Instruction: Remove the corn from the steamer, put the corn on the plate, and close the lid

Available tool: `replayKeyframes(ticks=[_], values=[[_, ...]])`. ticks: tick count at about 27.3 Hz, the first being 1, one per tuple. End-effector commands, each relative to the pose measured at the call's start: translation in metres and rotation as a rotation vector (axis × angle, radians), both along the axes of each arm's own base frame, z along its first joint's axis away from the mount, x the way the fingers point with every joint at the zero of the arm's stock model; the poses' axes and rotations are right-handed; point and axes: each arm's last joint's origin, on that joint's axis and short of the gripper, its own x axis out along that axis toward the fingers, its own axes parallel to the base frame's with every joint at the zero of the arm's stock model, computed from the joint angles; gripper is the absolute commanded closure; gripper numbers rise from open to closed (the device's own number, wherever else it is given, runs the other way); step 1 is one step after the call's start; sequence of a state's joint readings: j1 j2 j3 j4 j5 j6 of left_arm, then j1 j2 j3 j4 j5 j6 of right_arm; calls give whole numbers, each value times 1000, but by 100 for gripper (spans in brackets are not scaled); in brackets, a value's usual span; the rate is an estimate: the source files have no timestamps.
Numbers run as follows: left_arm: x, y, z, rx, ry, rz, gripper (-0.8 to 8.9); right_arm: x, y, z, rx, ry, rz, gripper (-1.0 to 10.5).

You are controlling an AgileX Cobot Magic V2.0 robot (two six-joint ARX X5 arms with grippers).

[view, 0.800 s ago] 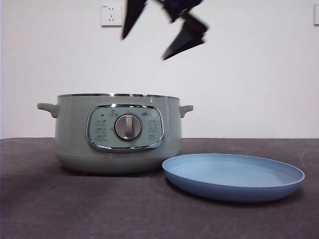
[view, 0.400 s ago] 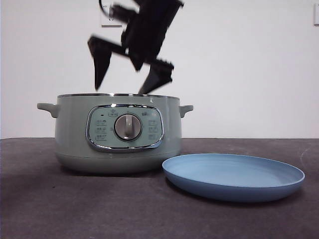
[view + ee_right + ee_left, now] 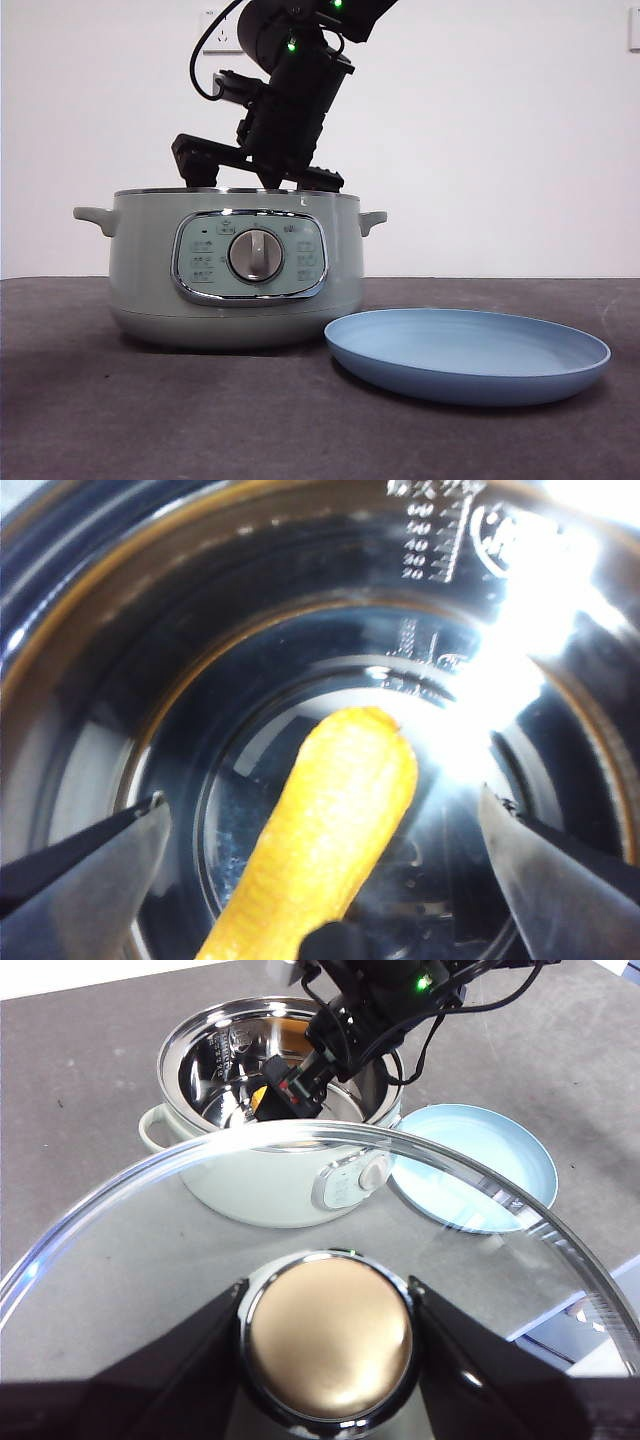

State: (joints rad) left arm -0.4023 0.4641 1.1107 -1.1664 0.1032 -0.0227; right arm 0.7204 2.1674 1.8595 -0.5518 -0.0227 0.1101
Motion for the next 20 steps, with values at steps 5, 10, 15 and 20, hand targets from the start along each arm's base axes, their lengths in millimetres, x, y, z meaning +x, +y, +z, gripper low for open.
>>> replayKeyframes(ticks=[5, 10, 15, 20], values=[[-2, 1, 4, -12, -43, -9, 821, 6, 7, -32, -37, 52, -10, 328], [-3, 1, 3, -9, -35, -9, 821, 6, 7, -33, -36, 54, -12, 676], [-3, 1, 3, -9, -35, -9, 821, 6, 7, -33, -33, 58, -17, 927], [-3, 1, 3, -7, -31, -8, 821, 6, 7, -32, -28, 51, -17, 963]])
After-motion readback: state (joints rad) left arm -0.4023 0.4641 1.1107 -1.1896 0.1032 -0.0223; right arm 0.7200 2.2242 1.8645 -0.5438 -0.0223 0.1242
